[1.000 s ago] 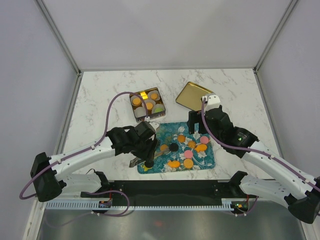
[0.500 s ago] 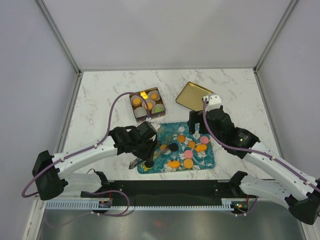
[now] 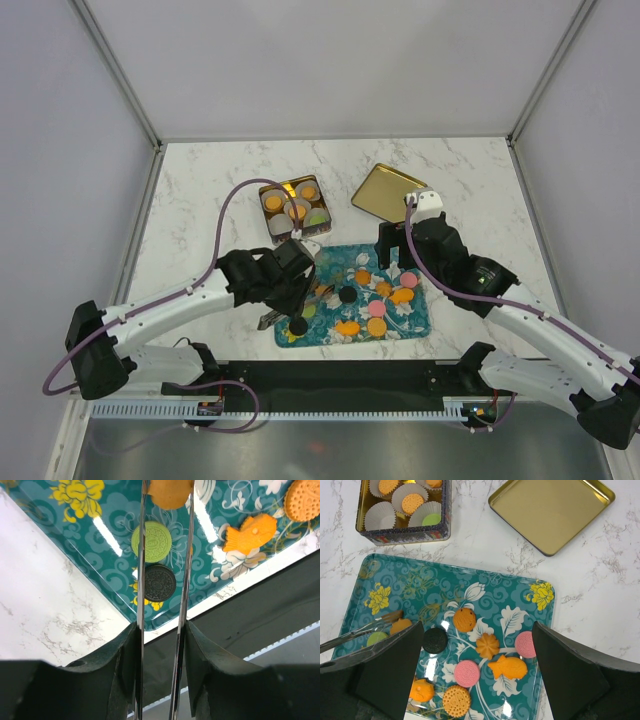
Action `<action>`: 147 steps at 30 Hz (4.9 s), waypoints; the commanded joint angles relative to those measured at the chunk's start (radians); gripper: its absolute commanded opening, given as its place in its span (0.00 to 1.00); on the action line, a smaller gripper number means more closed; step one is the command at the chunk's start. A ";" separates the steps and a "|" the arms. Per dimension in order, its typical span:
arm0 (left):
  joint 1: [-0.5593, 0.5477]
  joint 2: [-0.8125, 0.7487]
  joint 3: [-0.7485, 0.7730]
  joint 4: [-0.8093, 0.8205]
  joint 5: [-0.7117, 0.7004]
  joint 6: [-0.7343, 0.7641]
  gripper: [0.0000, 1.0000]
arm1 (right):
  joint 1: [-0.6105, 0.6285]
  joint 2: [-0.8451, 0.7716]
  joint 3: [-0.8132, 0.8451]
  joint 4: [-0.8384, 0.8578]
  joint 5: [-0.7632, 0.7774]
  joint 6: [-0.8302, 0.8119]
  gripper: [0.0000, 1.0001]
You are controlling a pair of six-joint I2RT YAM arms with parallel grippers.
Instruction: Pack the cookies
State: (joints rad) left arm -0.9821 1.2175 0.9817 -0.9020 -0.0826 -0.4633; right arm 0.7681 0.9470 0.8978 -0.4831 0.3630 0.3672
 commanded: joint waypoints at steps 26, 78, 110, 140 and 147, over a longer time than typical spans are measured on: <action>0.418 0.240 0.396 0.024 -0.186 0.186 0.41 | -0.007 0.062 0.049 0.064 -0.041 -0.057 0.98; 0.462 0.271 0.362 0.063 -0.175 0.203 0.53 | -0.010 0.053 0.043 0.063 -0.058 -0.045 0.98; 0.979 0.557 0.311 0.327 -0.175 0.049 0.53 | -0.242 0.257 0.095 0.193 -0.246 -0.004 0.98; 0.979 0.285 0.189 0.328 -0.129 0.018 0.90 | -0.282 0.305 0.174 0.115 -0.229 0.047 0.98; 0.685 0.058 0.219 0.301 -0.118 0.055 0.89 | -0.429 0.488 0.274 0.098 -0.237 0.084 0.98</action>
State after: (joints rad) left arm -0.1444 1.3331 1.1702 -0.5880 -0.2096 -0.4126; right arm 0.4065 1.3582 1.1099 -0.3805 0.1123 0.4191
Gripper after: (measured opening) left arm 0.891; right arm 0.982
